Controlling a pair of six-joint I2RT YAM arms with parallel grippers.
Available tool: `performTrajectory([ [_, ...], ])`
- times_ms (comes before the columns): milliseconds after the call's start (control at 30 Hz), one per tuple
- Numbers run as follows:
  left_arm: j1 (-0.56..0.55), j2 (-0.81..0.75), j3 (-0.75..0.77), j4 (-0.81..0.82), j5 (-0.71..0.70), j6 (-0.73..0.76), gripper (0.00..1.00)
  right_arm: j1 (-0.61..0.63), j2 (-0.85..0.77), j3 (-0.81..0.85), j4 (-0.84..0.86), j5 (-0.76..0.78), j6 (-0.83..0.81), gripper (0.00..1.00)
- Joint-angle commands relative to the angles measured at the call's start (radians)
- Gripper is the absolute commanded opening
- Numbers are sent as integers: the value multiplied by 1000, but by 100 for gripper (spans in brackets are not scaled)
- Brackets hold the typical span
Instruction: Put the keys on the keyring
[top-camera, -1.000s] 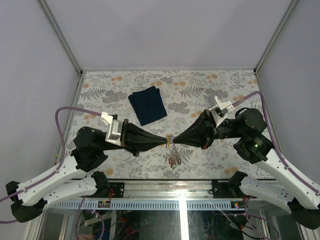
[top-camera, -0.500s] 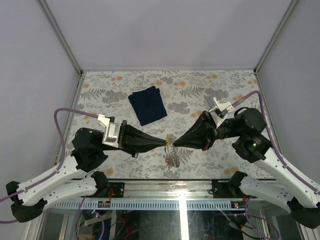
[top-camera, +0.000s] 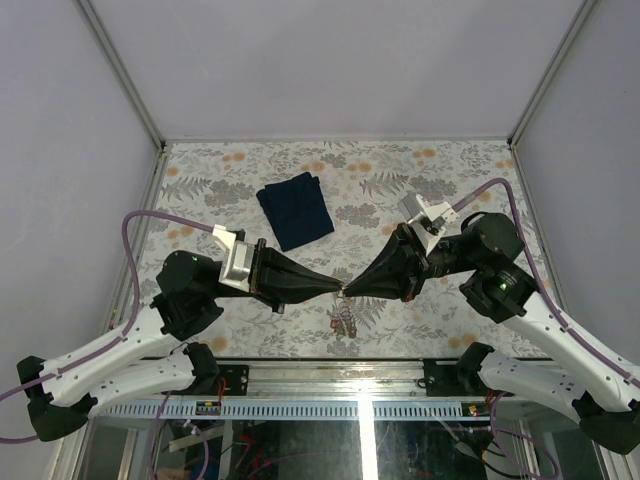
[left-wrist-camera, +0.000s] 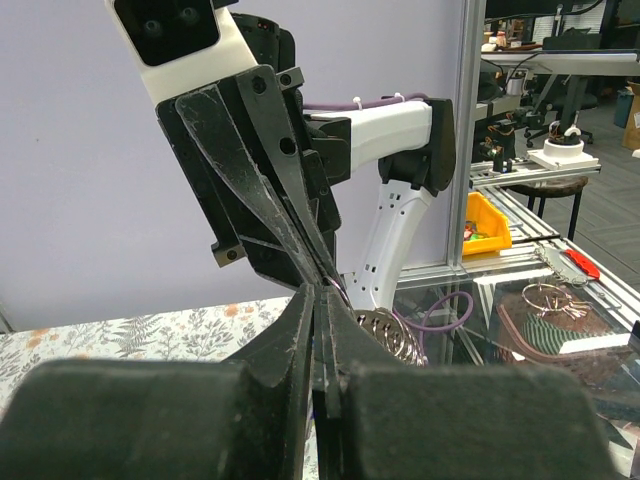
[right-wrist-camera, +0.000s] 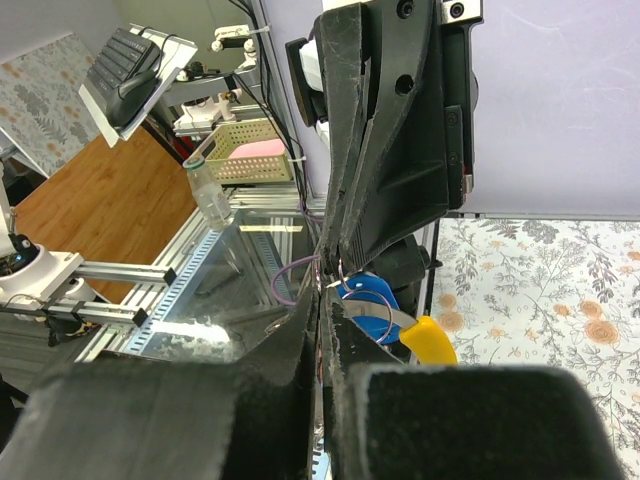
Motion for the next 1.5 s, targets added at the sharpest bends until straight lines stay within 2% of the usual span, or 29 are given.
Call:
performTrajectory([
  [0,4,-8,29,63,19,-10,0,1,-4,29,39,11,-3,0],
  [833,3,-25,23,62,9,-7,0,1,-19,19,17,24,-21,0],
  [1467,4,-13,33,55,35,-7,0,1,-33,24,-19,93,-43,0],
])
